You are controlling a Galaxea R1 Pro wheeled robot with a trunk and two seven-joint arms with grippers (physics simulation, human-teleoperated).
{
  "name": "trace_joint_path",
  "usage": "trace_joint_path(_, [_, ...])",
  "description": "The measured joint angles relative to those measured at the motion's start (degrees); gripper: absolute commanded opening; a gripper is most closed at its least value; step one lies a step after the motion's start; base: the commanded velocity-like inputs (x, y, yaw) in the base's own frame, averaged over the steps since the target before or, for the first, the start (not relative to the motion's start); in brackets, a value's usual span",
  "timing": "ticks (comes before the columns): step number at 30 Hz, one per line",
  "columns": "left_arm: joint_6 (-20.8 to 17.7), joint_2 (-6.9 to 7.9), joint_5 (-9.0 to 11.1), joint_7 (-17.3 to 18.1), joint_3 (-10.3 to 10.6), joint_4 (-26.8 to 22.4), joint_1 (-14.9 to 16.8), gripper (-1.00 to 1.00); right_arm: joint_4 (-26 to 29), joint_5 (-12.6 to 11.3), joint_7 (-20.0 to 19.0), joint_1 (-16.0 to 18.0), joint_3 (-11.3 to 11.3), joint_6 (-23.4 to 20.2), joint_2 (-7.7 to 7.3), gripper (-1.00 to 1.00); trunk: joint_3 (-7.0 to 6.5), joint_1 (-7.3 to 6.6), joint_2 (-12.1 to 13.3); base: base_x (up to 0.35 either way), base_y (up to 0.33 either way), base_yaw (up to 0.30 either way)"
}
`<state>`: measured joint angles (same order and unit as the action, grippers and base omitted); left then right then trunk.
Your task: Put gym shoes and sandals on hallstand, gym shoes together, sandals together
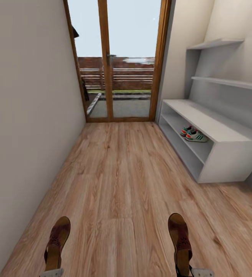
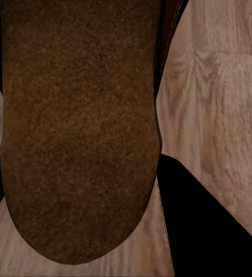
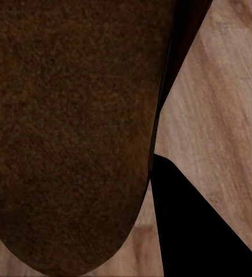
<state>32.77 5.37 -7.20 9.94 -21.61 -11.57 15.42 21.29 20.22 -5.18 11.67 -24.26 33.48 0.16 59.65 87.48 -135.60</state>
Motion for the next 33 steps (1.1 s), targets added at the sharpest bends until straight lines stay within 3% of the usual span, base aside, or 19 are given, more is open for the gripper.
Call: trace_joint_path(33, [0.00,-0.01,0.00,0.01,0.01,-0.04,0.00,-1.00,-0.03,0.07,-0.05,0.00,0.02,-0.03,0.28,-1.00,1.03,0.00,0.00,0.339,0.000,0.000])
